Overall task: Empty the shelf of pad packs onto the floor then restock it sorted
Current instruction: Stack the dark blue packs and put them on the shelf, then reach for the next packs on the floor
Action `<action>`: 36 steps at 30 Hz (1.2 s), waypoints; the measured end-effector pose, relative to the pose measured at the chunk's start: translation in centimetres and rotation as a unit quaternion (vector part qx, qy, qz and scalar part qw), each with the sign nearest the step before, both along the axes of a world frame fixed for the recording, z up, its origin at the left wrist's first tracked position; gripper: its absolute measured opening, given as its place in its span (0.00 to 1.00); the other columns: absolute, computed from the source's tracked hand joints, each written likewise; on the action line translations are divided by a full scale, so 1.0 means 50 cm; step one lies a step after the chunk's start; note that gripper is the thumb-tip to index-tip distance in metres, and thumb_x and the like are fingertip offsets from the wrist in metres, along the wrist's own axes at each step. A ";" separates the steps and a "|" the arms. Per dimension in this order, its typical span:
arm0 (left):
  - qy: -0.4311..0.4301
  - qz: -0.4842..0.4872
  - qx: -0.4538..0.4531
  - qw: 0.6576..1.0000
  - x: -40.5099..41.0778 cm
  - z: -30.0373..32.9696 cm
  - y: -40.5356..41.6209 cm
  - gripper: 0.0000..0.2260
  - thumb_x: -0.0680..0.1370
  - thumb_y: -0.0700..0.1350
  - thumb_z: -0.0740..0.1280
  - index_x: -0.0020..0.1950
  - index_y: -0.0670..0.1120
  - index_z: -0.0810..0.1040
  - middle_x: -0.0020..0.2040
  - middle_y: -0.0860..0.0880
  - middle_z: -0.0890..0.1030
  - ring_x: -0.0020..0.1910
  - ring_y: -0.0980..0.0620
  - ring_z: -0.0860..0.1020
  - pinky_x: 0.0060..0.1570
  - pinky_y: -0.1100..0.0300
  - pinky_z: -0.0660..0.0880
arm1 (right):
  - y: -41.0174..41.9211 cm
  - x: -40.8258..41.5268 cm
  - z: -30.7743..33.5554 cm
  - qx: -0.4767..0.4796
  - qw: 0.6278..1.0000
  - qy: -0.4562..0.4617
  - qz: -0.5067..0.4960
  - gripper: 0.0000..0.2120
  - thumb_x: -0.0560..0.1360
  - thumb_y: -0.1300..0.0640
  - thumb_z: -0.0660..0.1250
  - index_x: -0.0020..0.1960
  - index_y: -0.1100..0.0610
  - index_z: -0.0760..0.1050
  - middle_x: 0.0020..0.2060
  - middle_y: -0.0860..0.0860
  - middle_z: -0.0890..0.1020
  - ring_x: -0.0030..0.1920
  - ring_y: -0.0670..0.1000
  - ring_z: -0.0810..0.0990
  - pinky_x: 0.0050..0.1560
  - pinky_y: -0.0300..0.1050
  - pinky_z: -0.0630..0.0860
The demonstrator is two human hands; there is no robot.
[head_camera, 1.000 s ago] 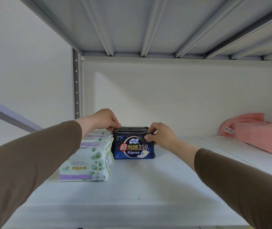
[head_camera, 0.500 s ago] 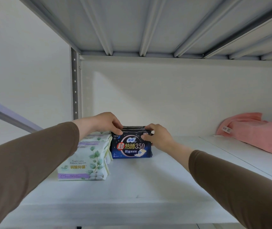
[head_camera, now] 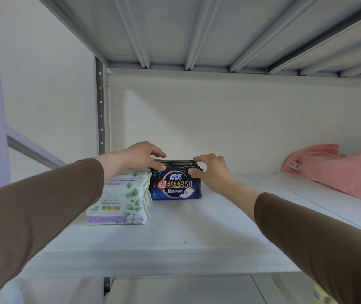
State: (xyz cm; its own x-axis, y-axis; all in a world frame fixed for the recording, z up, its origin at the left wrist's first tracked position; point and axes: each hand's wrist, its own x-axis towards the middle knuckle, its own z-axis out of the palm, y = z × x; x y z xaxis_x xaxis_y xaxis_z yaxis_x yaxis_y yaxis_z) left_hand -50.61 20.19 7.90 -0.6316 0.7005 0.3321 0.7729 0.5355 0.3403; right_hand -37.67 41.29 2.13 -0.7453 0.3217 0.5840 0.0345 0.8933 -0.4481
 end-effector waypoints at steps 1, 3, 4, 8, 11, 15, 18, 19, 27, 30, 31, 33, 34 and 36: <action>0.006 0.000 0.006 1.000 0.008 -0.001 -0.004 0.24 0.72 0.54 0.75 0.67 0.54 0.77 0.68 0.53 0.75 0.68 0.52 0.71 0.62 0.61 0.64 | -0.005 0.007 0.000 0.005 1.000 0.002 -0.005 0.24 0.76 0.42 0.68 0.69 0.49 0.73 0.66 0.49 0.74 0.69 0.53 0.63 0.65 0.55 0.69; 0.018 -0.004 0.018 1.000 0.024 -0.001 -0.012 0.24 0.72 0.54 0.75 0.67 0.55 0.77 0.69 0.53 0.74 0.68 0.52 0.70 0.64 0.60 0.63 | -0.015 0.023 0.000 0.013 1.000 0.008 -0.011 0.24 0.76 0.41 0.68 0.69 0.48 0.73 0.67 0.48 0.73 0.69 0.52 0.63 0.66 0.54 0.68; 0.025 -0.008 0.023 0.999 0.034 -0.002 -0.018 0.23 0.73 0.55 0.75 0.67 0.55 0.77 0.69 0.53 0.74 0.69 0.52 0.69 0.64 0.60 0.63 | -0.020 0.032 -0.001 0.015 1.000 0.013 -0.013 0.24 0.76 0.41 0.67 0.69 0.48 0.73 0.67 0.48 0.73 0.69 0.52 0.63 0.66 0.53 0.67; 0.051 -0.022 0.057 0.997 0.072 -0.014 -0.048 0.22 0.72 0.56 0.75 0.65 0.58 0.78 0.68 0.53 0.74 0.69 0.52 0.69 0.65 0.58 0.63 | -0.048 0.069 -0.006 0.026 0.999 0.040 -0.018 0.23 0.75 0.41 0.68 0.68 0.47 0.73 0.67 0.47 0.73 0.69 0.52 0.63 0.64 0.51 0.65; 0.073 -0.024 0.065 0.995 0.123 -0.025 -0.063 0.23 0.71 0.57 0.75 0.65 0.59 0.78 0.67 0.52 0.75 0.68 0.52 0.68 0.68 0.52 0.66 | -0.071 0.110 -0.007 0.043 0.998 0.049 -0.012 0.23 0.76 0.42 0.68 0.68 0.47 0.73 0.66 0.47 0.74 0.68 0.52 0.64 0.63 0.52 0.64; 0.111 -0.014 0.066 0.992 0.216 -0.041 -0.081 0.24 0.73 0.57 0.74 0.67 0.57 0.76 0.64 0.55 0.76 0.68 0.53 0.65 0.63 0.56 0.63 | -0.096 0.182 -0.013 0.058 0.997 0.057 0.010 0.22 0.75 0.43 0.69 0.68 0.47 0.73 0.66 0.47 0.73 0.68 0.52 0.64 0.62 0.51 0.63; 0.125 -0.004 0.076 0.989 0.297 -0.067 -0.099 0.24 0.73 0.55 0.74 0.69 0.55 0.76 0.63 0.55 0.77 0.67 0.52 0.65 0.57 0.60 0.61 | -0.109 0.256 -0.029 0.062 0.996 0.064 0.027 0.21 0.75 0.45 0.70 0.67 0.47 0.74 0.65 0.47 0.74 0.67 0.52 0.64 0.59 0.49 0.63; 0.127 -0.002 0.080 0.989 0.327 -0.078 -0.104 0.24 0.74 0.54 0.74 0.69 0.54 0.76 0.63 0.54 0.77 0.66 0.51 0.65 0.56 0.61 0.60 | -0.112 0.284 -0.039 0.066 0.995 0.065 0.032 0.22 0.75 0.45 0.70 0.67 0.47 0.74 0.64 0.47 0.74 0.66 0.52 0.64 0.58 0.48 0.63; 0.102 0.021 0.105 0.989 0.522 -0.233 -0.168 0.28 0.72 0.54 0.76 0.70 0.53 0.75 0.67 0.54 0.75 0.68 0.54 0.66 0.66 0.62 0.60 | -0.160 0.467 -0.160 0.085 0.992 0.062 0.071 0.22 0.76 0.45 0.69 0.68 0.46 0.72 0.65 0.45 0.73 0.66 0.51 0.65 0.56 0.46 0.62; 0.085 0.029 0.086 0.992 0.564 -0.297 -0.203 0.28 0.71 0.55 0.76 0.70 0.54 0.75 0.67 0.54 0.75 0.69 0.53 0.65 0.69 0.59 0.61 | -0.189 0.504 -0.220 0.089 0.991 0.058 0.085 0.22 0.76 0.45 0.69 0.69 0.46 0.72 0.65 0.45 0.73 0.66 0.51 0.65 0.59 0.47 0.64; 0.079 0.032 0.082 0.993 0.575 -0.319 -0.215 0.28 0.71 0.55 0.76 0.71 0.54 0.74 0.68 0.54 0.75 0.69 0.53 0.65 0.68 0.60 0.60 | -0.199 0.513 -0.242 0.088 0.990 0.056 0.090 0.22 0.76 0.45 0.69 0.69 0.46 0.72 0.65 0.45 0.73 0.66 0.51 0.66 0.60 0.47 0.65; 0.069 0.037 0.072 0.994 0.594 -0.367 -0.242 0.28 0.72 0.55 0.75 0.71 0.54 0.74 0.68 0.54 0.74 0.69 0.54 0.65 0.65 0.64 0.59 | -0.223 0.528 -0.288 0.083 0.991 0.047 0.099 0.22 0.76 0.45 0.69 0.69 0.47 0.72 0.65 0.45 0.73 0.66 0.51 0.66 0.60 0.47 0.65; 0.060 0.039 0.070 0.995 0.604 -0.392 -0.256 0.28 0.72 0.54 0.75 0.71 0.53 0.74 0.69 0.55 0.74 0.69 0.54 0.65 0.64 0.65 0.58 | -0.236 0.535 -0.314 0.079 0.991 0.039 0.103 0.22 0.76 0.45 0.69 0.69 0.47 0.72 0.65 0.45 0.73 0.65 0.51 0.66 0.61 0.48 0.65; 0.037 0.038 0.068 0.996 0.619 -0.443 -0.284 0.28 0.73 0.54 0.75 0.72 0.52 0.73 0.69 0.54 0.73 0.69 0.54 0.64 0.63 0.67 0.56 | -0.262 0.541 -0.364 0.071 0.991 0.022 0.109 0.22 0.76 0.46 0.69 0.69 0.48 0.72 0.65 0.45 0.74 0.65 0.52 0.67 0.62 0.50 0.66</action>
State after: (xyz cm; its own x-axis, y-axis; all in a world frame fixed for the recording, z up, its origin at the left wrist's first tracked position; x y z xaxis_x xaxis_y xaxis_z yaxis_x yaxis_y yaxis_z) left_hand -19.68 5.97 -14.26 -0.6507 0.5978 0.4683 0.7582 0.5462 0.3562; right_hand -10.62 28.19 -16.08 -0.7615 0.0679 0.6446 -0.1834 0.9313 -0.3148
